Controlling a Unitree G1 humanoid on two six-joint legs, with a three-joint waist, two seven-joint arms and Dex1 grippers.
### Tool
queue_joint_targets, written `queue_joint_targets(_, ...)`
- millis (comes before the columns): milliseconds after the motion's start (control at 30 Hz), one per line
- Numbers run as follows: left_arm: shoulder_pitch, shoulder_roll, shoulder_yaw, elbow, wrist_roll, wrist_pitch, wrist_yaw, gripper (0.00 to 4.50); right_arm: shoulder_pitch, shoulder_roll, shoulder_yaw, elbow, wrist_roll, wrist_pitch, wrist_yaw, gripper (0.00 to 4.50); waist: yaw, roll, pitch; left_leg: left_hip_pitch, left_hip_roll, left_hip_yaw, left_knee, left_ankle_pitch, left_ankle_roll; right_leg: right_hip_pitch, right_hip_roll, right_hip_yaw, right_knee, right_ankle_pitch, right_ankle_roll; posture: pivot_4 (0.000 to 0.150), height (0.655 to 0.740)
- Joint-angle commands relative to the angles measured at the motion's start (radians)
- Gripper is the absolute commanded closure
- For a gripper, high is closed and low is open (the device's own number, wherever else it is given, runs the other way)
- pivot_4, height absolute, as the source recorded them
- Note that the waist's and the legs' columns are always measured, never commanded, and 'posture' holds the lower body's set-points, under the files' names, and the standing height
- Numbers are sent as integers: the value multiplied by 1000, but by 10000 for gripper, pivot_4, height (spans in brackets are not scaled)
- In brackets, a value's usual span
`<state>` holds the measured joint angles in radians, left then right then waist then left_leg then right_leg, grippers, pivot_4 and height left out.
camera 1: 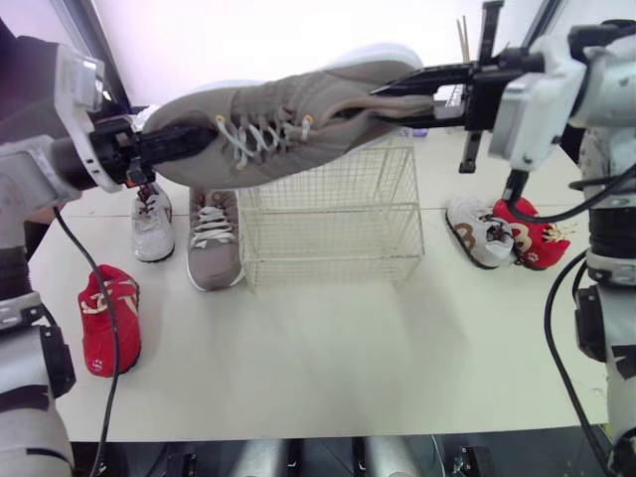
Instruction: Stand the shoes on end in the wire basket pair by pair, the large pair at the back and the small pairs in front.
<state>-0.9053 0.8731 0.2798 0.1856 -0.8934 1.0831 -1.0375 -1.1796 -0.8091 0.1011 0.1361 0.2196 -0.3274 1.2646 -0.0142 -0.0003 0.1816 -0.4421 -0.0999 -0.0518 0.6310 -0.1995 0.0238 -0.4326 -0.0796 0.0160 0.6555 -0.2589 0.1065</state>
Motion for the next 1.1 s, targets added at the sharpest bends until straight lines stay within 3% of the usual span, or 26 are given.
queue_joint_targets(33,-7,-21,81,-67,-87,23,20,38776,-24,-22,-67,-71,119,238,-25,29632,1,0,0,0,0,0,0,0,0,0,0,0,0,0,0,1500,7400)
queue_joint_targets(167,26,-94,203,-114,-188,73,164,38776,-4,-96,-198,-63,356,724,-83,8836,9,-1,0,-1,0,-1,1,0,0,0,-1,0,0,0,0,1500,7400)
queue_joint_targets(200,37,-112,227,-135,-215,85,201,38776,13,-119,-235,-65,418,839,-99,1831,12,-1,0,-1,0,-1,1,-1,1,1,-1,0,-1,0,0,1500,7400)
queue_joint_targets(233,53,-128,245,-164,-239,90,231,38776,35,-125,-284,-64,476,933,-141,261,16,-2,0,-1,0,-1,1,-1,2,1,-1,0,-1,0,0,1500,7400)
queue_joint_targets(367,81,-193,297,-231,-351,105,365,38776,151,-124,-424,-112,660,1215,-261,261,23,-2,-1,0,0,-2,1,-4,6,2,-1,-1,-3,0,0,1500,7400)
queue_joint_targets(500,111,-270,302,-300,-444,79,484,38776,274,4,-546,-172,882,1387,-430,261,20,-2,-1,1,0,-2,1,-3,6,2,-1,0,-1,0,-1,1500,7400)
queue_joint_targets(600,118,-323,286,-327,-495,49,555,38776,306,145,-545,-227,989,1403,-531,261,17,-2,-1,0,0,-1,1,-3,5,2,-1,0,0,0,-1,1500,7400)
queue_joint_targets(867,134,-399,233,-354,-552,-18,645,38776,199,354,-450,-224,991,1297,-612,261,17,-2,-1,0,0,-1,2,0,1,2,-1,0,1,0,-1,1500,7400)
queue_joint_targets(1100,199,-419,201,-384,-582,-74,693,38776,120,422,-434,-178,969,1212,-622,261,17,-2,-1,0,0,-1,3,0,1,2,0,0,0,0,-1,1500,7400)
